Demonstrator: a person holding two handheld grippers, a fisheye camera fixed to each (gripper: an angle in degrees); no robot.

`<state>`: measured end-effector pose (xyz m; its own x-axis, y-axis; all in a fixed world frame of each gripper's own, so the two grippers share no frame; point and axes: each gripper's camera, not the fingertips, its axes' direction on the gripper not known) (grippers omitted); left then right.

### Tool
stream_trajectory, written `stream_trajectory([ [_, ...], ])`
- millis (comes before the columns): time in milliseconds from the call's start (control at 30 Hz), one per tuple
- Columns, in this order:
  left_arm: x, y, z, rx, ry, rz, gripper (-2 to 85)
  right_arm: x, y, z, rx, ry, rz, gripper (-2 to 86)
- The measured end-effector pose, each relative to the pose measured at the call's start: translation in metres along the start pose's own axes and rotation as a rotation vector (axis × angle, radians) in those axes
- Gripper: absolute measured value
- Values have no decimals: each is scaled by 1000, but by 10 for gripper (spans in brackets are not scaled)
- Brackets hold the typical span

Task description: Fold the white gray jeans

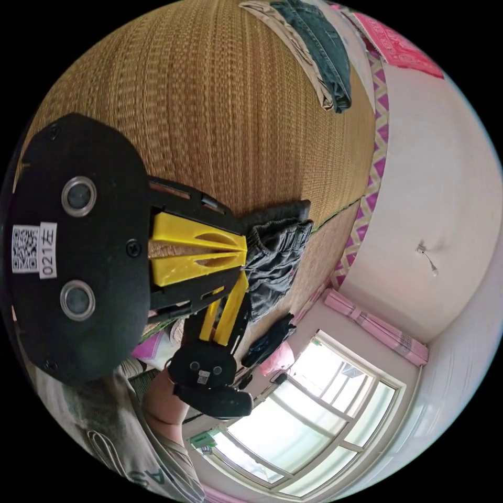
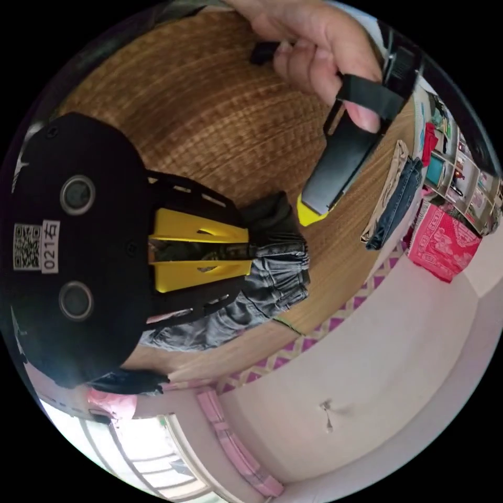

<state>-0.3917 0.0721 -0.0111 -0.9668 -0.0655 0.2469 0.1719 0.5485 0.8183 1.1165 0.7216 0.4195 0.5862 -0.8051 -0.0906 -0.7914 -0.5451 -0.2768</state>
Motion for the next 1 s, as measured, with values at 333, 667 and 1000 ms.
stream_trajectory([
  [333, 35, -29, 78, -157, -34, 182, -9, 164, 185, -11, -51, -433, 329, 72],
  [667, -39, 61, 98, -161, -217, 8, 1, 363, 429, 119, -205, -451, 717, 96],
  [1000, -169, 135, 148, -408, 180, -292, 141, 485, 685, 318, -195, -1135, 1187, 109],
])
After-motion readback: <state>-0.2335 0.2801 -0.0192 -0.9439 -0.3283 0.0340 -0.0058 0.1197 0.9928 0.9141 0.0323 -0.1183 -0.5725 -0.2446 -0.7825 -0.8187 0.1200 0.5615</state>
